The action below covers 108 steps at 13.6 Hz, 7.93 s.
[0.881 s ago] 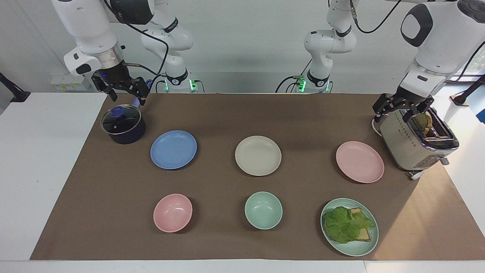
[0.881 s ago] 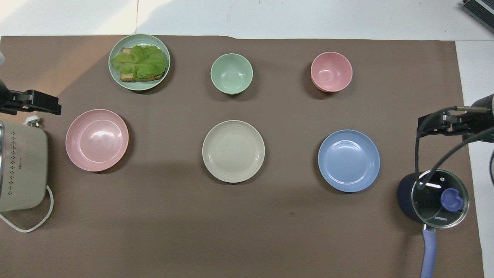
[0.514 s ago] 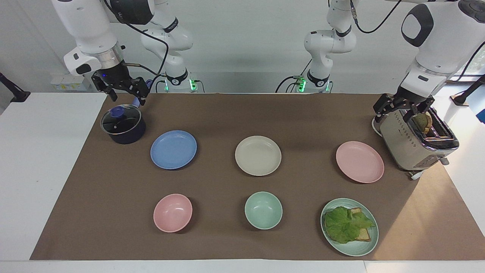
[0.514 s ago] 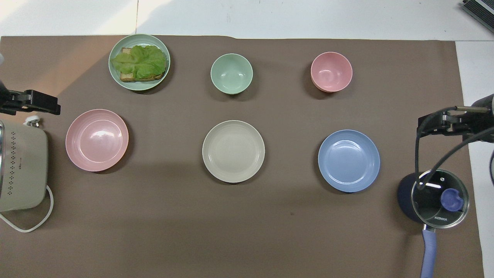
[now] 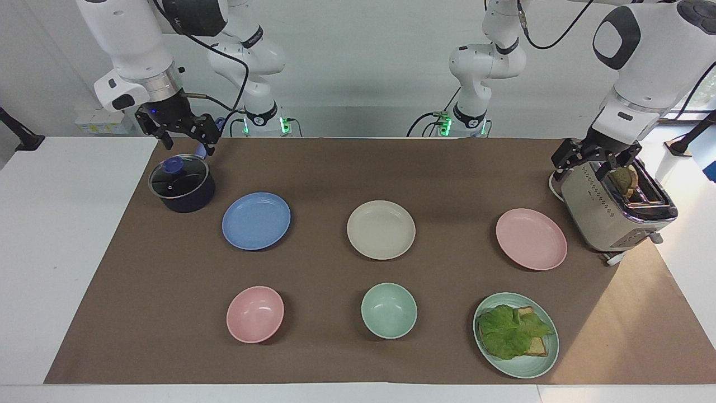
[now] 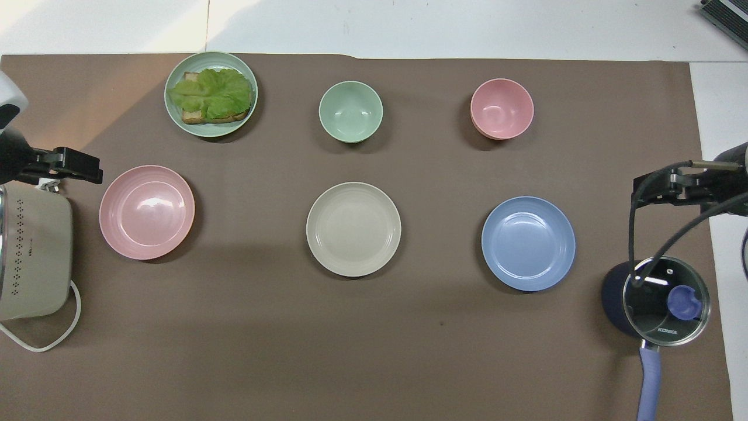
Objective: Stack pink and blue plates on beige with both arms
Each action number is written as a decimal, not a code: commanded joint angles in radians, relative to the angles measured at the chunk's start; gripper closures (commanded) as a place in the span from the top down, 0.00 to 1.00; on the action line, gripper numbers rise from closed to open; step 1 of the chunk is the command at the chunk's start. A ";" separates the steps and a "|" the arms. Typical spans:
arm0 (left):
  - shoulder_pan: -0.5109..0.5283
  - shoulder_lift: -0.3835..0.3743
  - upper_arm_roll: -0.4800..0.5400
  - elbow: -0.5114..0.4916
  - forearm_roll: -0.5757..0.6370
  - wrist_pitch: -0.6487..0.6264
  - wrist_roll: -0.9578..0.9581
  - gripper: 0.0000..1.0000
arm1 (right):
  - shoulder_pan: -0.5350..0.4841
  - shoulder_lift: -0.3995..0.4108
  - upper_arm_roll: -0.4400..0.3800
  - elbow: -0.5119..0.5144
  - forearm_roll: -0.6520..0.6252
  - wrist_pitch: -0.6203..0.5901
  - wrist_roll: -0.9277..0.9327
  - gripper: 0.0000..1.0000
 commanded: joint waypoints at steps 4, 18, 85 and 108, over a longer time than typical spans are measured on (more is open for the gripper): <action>0.065 -0.006 -0.002 -0.213 0.014 0.232 -0.005 1.00 | -0.013 -0.022 0.000 -0.024 0.020 0.007 -0.020 1.00; 0.140 0.195 -0.004 -0.256 0.014 0.394 -0.008 1.00 | -0.015 -0.022 -0.002 -0.026 0.020 0.009 -0.030 1.00; 0.158 0.103 -0.252 0.092 0.071 0.020 -0.067 1.00 | -0.045 -0.019 0.003 -0.020 0.020 0.009 -0.045 1.00; 0.206 -0.029 -0.251 0.100 0.057 -0.036 -0.048 1.00 | -0.076 -0.054 -0.002 -0.240 0.034 0.233 -0.119 1.00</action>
